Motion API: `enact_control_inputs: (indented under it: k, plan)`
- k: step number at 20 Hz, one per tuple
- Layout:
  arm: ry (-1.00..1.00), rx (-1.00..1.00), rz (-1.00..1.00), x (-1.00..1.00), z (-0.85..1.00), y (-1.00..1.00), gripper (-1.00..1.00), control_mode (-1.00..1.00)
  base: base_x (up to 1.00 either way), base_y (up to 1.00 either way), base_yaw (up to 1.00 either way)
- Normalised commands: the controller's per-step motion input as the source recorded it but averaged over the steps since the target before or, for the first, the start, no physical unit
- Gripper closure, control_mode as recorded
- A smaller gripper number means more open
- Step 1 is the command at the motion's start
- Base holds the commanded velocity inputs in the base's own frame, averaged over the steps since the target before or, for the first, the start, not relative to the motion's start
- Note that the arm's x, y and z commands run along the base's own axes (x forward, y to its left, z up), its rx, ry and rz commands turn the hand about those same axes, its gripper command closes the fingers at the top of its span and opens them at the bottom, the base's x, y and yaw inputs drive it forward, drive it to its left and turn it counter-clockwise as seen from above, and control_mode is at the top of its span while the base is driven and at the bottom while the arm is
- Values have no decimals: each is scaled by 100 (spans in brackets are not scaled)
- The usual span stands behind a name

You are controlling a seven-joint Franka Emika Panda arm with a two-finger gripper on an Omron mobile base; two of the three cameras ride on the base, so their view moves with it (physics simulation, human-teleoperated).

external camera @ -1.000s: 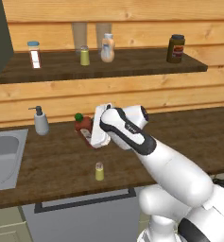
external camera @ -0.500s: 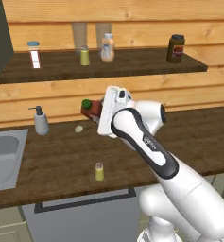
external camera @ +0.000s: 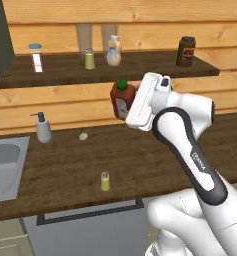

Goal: Put the shaker and condiment bottle from the counter next to their counterparts in the cabinet.

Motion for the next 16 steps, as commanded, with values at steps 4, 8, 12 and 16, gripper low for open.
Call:
enact_control_inputs:
  k: [4, 8, 12, 16]
  plan:
    - [23, 15, -23, -4, 98, -81, 100, -100, 0, 0, 0]
    - [29, 16, -23, -4, 100, -66, 100, -100, 0, 0, 0]
    - [24, 21, -27, -3, 88, -65, 100, -100, 0, 0, 0]
    - [15, 25, -9, 2, 46, -41, 100, -100, 0, 0, 0]
